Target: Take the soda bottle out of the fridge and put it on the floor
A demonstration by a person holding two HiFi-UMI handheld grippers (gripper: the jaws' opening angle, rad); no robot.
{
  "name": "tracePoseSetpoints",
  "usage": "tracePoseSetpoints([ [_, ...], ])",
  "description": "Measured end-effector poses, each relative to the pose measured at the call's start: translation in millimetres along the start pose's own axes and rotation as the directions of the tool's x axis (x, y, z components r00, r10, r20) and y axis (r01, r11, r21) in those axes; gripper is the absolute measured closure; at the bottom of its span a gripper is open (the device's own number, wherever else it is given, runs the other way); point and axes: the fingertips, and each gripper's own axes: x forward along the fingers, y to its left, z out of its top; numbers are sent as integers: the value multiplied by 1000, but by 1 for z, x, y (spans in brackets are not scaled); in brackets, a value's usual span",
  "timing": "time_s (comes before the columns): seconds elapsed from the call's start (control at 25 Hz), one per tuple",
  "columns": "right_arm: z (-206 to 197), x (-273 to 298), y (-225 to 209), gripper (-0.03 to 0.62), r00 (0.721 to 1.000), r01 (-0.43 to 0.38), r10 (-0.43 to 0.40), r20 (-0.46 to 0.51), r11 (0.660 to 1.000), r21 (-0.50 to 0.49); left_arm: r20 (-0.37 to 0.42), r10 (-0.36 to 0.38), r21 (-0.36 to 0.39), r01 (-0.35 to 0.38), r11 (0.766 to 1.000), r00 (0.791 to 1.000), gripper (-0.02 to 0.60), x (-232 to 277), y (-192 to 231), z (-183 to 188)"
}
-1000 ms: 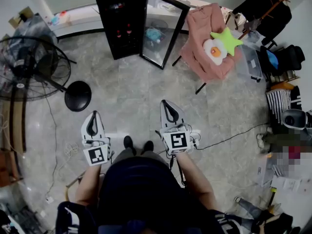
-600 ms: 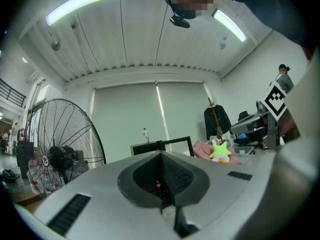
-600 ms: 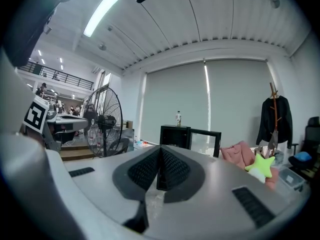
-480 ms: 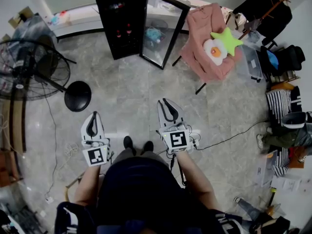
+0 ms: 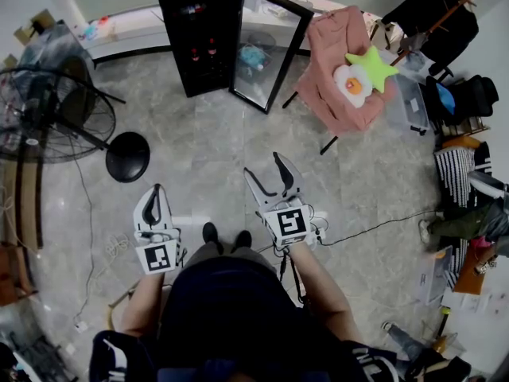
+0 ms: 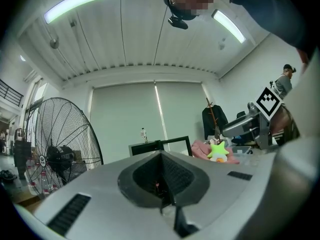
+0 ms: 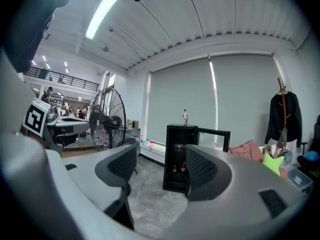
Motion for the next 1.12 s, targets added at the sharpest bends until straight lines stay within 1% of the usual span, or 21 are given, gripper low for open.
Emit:
tracePoseSetpoints([
  [0.32,8,39,20,270,1000,6,-6,-3,999,-32,7,-71,-14,71,997,997,558,10,17,-6],
  [0.48,7,69,25,272,1000,18,-18,-6,999,-39,9,-125,-8,125,992,992,558,30,31,-12],
  [0.64,5,97,19,272,1000,13,-14,-12,999,-45,-5,-137,-23,137,990,991,558,53,39,-19],
  [0.76,3,121,5,272,1000,1,-2,-19,999,-47,-10,-138,-30,138,990,990,558,76,38,-24],
  [0.88,-3,145,-15,272,1000,-22,21,-19,998,-55,-7,-120,-27,120,992,993,558,102,33,-29],
  [1.0,-9,180,-39,272,998,-62,61,-20,997,-45,-17,-91,-23,91,996,996,558,142,31,-34],
  [1.12,-12,218,-67,272,993,-113,112,-23,993,-40,-28,-43,-17,42,999,999,558,190,30,-36],
])
